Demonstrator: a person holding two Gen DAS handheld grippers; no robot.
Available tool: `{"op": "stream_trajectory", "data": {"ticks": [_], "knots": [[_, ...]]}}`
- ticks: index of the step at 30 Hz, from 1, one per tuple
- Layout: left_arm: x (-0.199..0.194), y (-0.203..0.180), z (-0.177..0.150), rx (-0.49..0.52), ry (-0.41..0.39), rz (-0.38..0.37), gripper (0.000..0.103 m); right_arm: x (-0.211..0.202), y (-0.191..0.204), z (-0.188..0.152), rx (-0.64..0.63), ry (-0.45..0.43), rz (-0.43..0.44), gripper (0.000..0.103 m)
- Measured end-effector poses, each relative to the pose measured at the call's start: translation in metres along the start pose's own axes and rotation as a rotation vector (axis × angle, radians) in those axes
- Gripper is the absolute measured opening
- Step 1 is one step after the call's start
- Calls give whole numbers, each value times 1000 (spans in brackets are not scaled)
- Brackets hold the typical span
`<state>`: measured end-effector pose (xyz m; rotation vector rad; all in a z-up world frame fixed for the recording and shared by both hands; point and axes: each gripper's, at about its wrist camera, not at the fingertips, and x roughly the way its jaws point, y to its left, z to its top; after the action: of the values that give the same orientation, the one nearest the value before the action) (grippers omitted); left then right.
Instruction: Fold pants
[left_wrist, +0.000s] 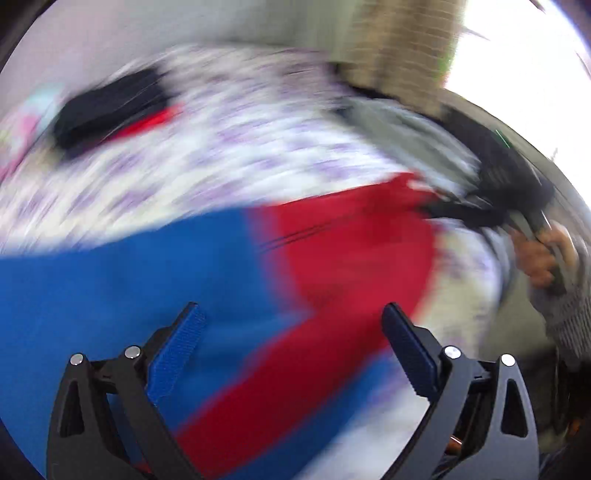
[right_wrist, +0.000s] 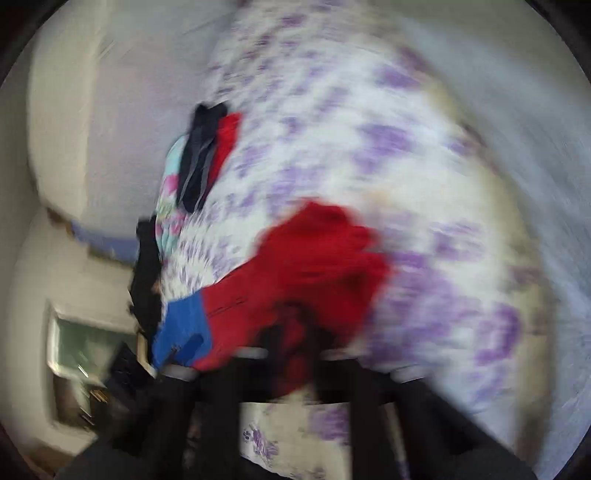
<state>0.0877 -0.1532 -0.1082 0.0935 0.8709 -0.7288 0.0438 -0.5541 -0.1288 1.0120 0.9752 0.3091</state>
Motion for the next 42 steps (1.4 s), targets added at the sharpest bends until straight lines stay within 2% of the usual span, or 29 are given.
{"op": "stream_trajectory", "data": {"ticks": [1,3,4,6,7,8,9,10,12,13,15,16,17,18,19,20,21,22,24,25,26,28,30,33,34,35,37,40,42], "knots": [[-3,26,-6,-97,1,-33,94,1,-9,-1,33,7,54,0],[-17,48,-9,-185,-24,-106,88,0,0,-6,-14,-6,13,0],[-26,55,-10,-216,-40,-95,89,-3,11,-11,-45,-16,-25,3],[-58,67,-14,-265,-135,-64,89,-15,34,-24,-93,-69,-78,11],[-74,74,-15,-280,-183,-54,90,-22,51,-32,-145,-106,-91,23],[-86,80,-17,-290,-215,-37,91,-26,71,-40,-211,-133,-87,56],[-97,88,-18,-299,-245,-5,93,-24,95,-46,-277,-157,-65,72],[-105,96,-17,-299,-256,37,94,-20,113,-52,-327,-181,-56,82],[-108,112,-14,-290,-240,119,94,-4,135,-53,-389,-177,-85,82],[-109,120,-17,-283,-229,207,94,8,137,-51,-398,-164,-122,82],[-109,136,-26,-277,-190,330,94,24,120,-41,-350,-152,-225,82],[-109,148,-36,-279,-168,424,93,28,101,-35,-317,-156,-292,74],[-110,155,-41,-272,-158,462,91,28,79,-32,-287,-149,-309,40],[-114,164,-50,-262,-151,481,76,25,57,-29,-242,-151,-303,20],[-121,167,-59,-246,-150,474,70,19,39,-25,-175,-168,-291,0],[-128,167,-63,-236,-157,460,67,15,26,-23,-115,-165,-214,0],[-140,162,-68,-226,-177,432,70,10,25,-24,-65,-161,-185,0],[-153,156,-70,-217,-203,400,74,7,35,-27,-89,-166,-190,8],[-176,145,-74,-186,-291,381,93,11,83,-37,-239,-153,-187,32],[-195,141,-79,-179,-355,413,94,17,110,-41,-303,-133,-134,71],[-205,143,-82,-195,-377,429,94,25,135,-44,-354,-116,-79,89],[-223,154,-89,-277,-398,383,94,44,175,-46,-435,-56,-23,88],[-228,168,-97,-348,-386,313,94,83,212,-41,-488,29,26,88],[-211,178,-96,-340,-340,395,94,149,242,-33,-514,169,32,88],[-202,182,-96,-336,-299,399,94,174,250,-31,-523,215,19,88],[-186,185,-99,-323,-212,443,89,191,256,-31,-521,249,13,88],[-177,184,-108,-281,-167,526,85,225,265,-32,-502,326,20,89],[-183,166,-124,-217,-176,590,85,262,277,-34,-509,414,23,89],[-200,164,-122,-255,-235,539,85,287,281,-37,-497,499,27,89]]}}
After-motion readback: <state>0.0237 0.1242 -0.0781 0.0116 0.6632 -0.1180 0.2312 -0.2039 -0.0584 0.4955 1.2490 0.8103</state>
